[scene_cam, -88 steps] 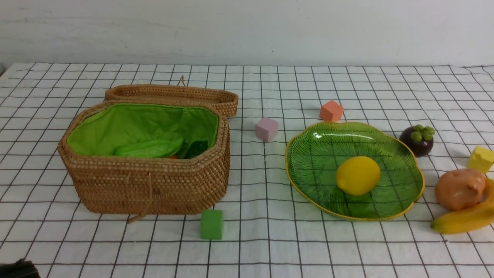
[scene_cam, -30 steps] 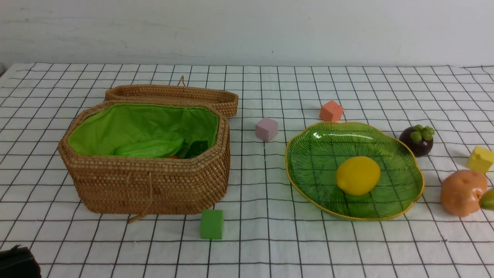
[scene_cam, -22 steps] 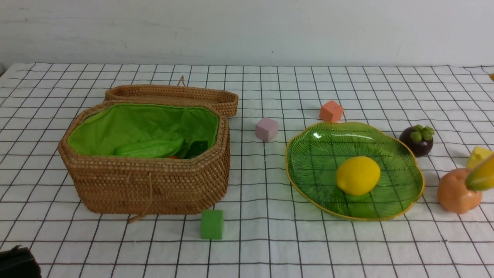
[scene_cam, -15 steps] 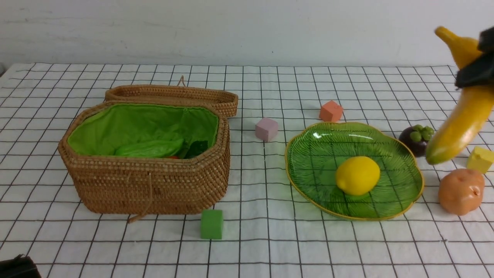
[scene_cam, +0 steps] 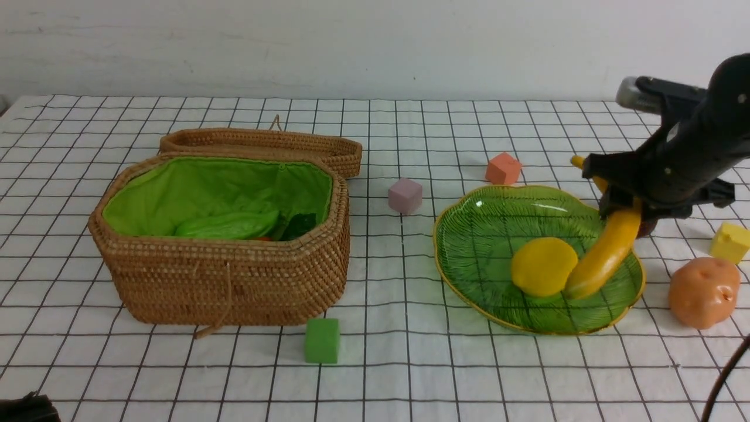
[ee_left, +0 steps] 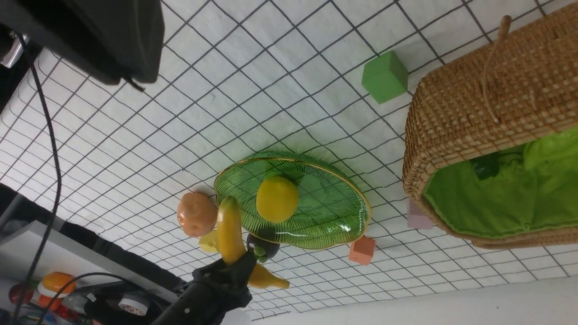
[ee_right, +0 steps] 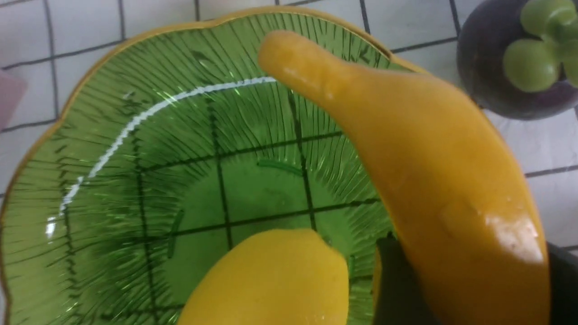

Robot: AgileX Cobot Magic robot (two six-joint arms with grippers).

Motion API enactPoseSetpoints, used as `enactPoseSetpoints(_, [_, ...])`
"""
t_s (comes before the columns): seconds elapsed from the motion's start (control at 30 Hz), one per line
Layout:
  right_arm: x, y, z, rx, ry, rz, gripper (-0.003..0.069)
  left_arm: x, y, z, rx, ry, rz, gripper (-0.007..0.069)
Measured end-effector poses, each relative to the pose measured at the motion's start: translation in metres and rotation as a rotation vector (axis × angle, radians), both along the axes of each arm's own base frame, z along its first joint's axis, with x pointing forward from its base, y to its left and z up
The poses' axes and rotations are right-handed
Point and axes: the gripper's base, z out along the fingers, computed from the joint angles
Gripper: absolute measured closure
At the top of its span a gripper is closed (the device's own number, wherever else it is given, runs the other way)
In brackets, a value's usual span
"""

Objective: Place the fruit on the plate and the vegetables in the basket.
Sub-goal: Use the right arm to grab a banana and put it into the right plate, then use the right arm to grab a potato and put it into the left basket

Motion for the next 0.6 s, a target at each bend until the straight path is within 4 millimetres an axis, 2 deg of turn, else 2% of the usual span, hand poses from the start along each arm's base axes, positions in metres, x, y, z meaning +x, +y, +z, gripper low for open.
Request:
enactPoseSetpoints(0.2, [0.008, 0.001, -0.029, 0.001, 0.059, -0.012, 0.0305, 0.0, 0.0, 0.0, 0.0, 0.0, 0.0, 0.0598])
enactPoseSetpoints(0.27, [0.009, 0.001, -0.03, 0.002, 0.053, -0.014, 0.0267, 0.0, 0.0, 0.0, 0.001, 0.001, 0.0, 0.0596])
enactPoseSetpoints(0.33, [0.011, 0.001, -0.028, 0.003, 0.037, -0.015, 0.0196, 0.0, 0.0, 0.0, 0.001, 0.001, 0.0, 0.0596])
enactPoseSetpoints(0.37, [0.011, 0.001, -0.027, 0.004, 0.031, -0.015, 0.0181, 0.0, 0.0, 0.0, 0.001, 0.001, 0.0, 0.0596])
enactPoseSetpoints(0.4, [0.013, 0.001, -0.022, 0.005, 0.016, -0.015, 0.0119, 0.0, 0.0, 0.0, 0.001, 0.001, 0.0, 0.0596])
enactPoseSetpoints(0.47, [0.014, 0.001, -0.011, 0.007, 0.006, -0.013, 0.0057, 0.0, 0.0, 0.0, 0.001, 0.001, 0.0, 0.0596])
enactPoseSetpoints(0.53, [0.014, 0.001, -0.004, 0.005, 0.005, -0.011, 0.0037, 0.0, 0.0, 0.0, 0.001, 0.001, 0.0, 0.0596])
enactPoseSetpoints(0.6, [0.009, -0.002, 0.02, -0.028, 0.006, 0.002, 0.0022, 0.0, 0.0, 0.0, 0.001, 0.001, 0.0, 0.0596])
